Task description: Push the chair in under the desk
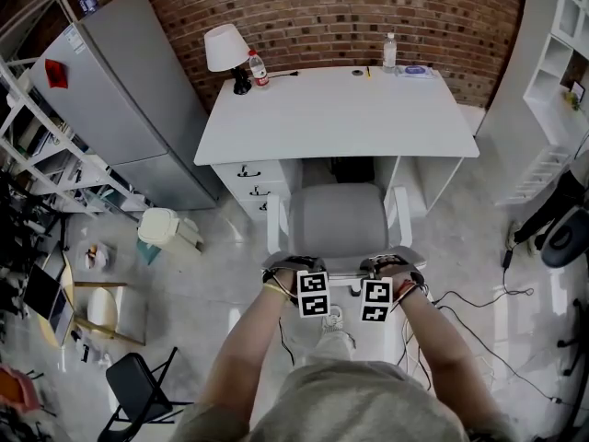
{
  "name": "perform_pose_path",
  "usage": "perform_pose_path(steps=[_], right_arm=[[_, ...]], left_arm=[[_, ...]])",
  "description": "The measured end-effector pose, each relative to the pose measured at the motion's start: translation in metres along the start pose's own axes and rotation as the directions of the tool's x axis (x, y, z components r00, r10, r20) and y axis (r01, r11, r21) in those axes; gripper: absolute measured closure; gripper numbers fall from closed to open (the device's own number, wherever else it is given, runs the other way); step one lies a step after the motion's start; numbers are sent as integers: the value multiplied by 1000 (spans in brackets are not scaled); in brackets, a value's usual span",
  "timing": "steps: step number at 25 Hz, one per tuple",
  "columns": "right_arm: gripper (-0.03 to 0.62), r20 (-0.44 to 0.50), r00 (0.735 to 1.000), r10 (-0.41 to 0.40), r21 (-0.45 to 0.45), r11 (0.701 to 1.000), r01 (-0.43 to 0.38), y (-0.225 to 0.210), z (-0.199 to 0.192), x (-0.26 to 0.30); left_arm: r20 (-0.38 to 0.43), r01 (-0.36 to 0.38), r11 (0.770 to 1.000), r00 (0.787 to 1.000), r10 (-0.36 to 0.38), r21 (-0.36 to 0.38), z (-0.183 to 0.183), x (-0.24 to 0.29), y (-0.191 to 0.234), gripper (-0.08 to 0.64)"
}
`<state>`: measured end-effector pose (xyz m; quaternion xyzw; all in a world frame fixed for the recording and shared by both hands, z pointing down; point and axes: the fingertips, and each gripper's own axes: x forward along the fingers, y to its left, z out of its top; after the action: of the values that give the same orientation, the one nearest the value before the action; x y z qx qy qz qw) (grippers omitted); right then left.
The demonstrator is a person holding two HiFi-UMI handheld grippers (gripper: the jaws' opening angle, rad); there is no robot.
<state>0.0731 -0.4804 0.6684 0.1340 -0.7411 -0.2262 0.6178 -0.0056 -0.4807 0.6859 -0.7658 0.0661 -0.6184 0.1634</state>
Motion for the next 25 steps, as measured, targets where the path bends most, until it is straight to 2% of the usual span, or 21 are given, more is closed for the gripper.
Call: perform_pose_path(steps=[25], right_arm=[[581,-10,1000,-3,14,1000,3,-40,-14,25]], left_arm=[[3,1,1000,1000,-1,15,-3,19,46,538]])
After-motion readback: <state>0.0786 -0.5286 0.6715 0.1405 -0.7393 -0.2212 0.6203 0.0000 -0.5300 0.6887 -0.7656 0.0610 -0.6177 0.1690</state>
